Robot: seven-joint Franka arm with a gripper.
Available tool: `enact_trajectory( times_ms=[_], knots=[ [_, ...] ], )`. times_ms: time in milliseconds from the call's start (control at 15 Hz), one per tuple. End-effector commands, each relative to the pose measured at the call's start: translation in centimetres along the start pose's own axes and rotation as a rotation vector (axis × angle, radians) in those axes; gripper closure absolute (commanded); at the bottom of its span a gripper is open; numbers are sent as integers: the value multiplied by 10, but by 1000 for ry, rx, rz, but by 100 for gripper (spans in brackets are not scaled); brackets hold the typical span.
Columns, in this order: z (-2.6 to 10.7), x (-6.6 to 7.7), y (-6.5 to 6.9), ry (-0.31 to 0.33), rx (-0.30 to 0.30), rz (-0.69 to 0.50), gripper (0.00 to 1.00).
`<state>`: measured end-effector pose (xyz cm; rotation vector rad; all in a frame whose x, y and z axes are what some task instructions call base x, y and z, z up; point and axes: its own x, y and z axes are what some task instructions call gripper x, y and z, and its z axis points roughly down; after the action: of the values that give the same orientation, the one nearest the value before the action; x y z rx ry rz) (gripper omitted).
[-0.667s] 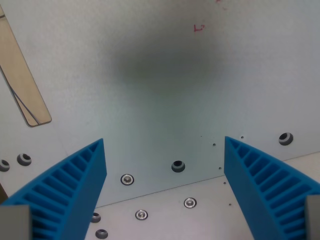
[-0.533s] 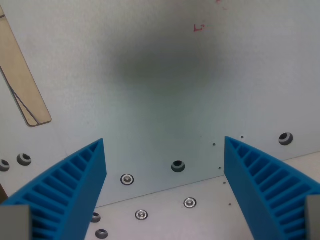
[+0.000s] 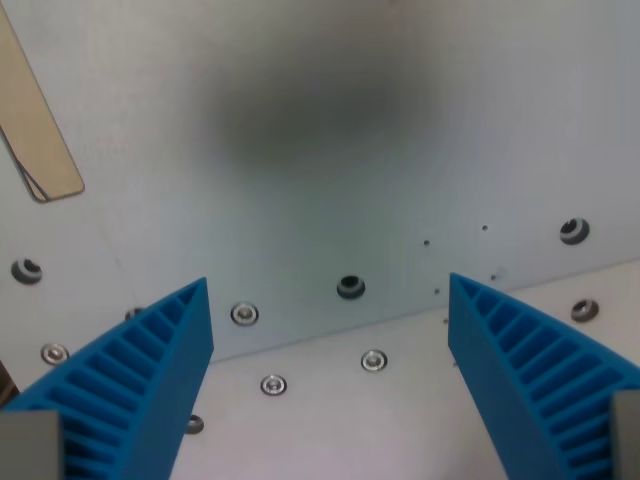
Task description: Move in gripper negative x
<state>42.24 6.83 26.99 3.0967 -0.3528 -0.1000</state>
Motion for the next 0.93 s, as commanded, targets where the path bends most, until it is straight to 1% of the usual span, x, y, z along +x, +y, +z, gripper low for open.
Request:
enact_trajectory(
  times_ms=[67, 933],
  knots=[
    [-7, -30, 3, 52, 21, 14, 0],
    [-3, -94, 2, 52, 21, 14, 0]
  ],
)
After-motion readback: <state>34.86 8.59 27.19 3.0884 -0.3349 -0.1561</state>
